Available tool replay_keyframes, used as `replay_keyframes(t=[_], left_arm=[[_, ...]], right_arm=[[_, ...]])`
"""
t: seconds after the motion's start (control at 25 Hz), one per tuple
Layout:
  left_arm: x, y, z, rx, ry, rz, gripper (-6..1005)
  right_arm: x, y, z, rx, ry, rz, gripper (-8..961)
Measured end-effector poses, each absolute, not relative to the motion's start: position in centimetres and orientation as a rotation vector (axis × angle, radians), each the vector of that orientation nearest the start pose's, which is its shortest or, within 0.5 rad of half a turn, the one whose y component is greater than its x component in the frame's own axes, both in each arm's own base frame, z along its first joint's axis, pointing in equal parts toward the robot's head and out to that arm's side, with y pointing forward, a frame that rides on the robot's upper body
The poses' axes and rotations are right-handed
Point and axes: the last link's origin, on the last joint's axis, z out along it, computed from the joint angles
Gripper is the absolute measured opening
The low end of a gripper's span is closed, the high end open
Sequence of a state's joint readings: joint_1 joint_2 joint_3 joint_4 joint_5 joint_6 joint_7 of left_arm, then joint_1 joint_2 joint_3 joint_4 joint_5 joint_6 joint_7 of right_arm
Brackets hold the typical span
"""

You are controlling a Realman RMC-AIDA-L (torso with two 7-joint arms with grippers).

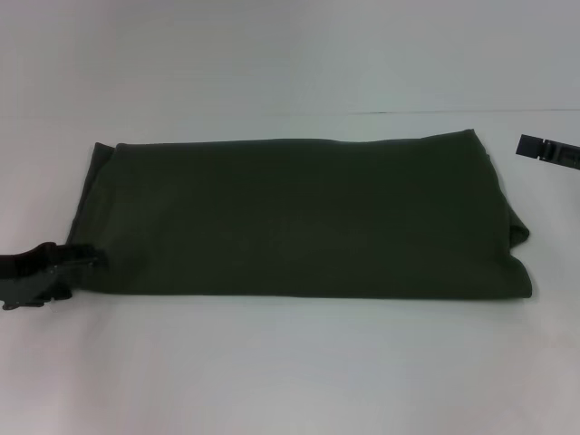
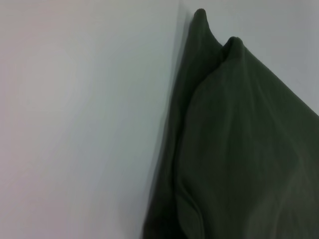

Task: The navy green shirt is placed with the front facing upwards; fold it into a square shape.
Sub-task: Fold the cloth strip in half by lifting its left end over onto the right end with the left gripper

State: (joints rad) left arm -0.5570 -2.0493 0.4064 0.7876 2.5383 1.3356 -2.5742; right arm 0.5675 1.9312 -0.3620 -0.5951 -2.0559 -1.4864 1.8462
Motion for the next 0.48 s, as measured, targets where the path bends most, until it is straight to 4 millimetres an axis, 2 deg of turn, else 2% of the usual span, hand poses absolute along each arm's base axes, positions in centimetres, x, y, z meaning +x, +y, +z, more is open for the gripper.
replay_keyframes(t=[0.48], left_arm=[[-34.3,35.8,5.3,2.354,2.698,0.576,872]], right_arm=[[30.5,36.5,9.1,-2.219,1.256,0.875,912]])
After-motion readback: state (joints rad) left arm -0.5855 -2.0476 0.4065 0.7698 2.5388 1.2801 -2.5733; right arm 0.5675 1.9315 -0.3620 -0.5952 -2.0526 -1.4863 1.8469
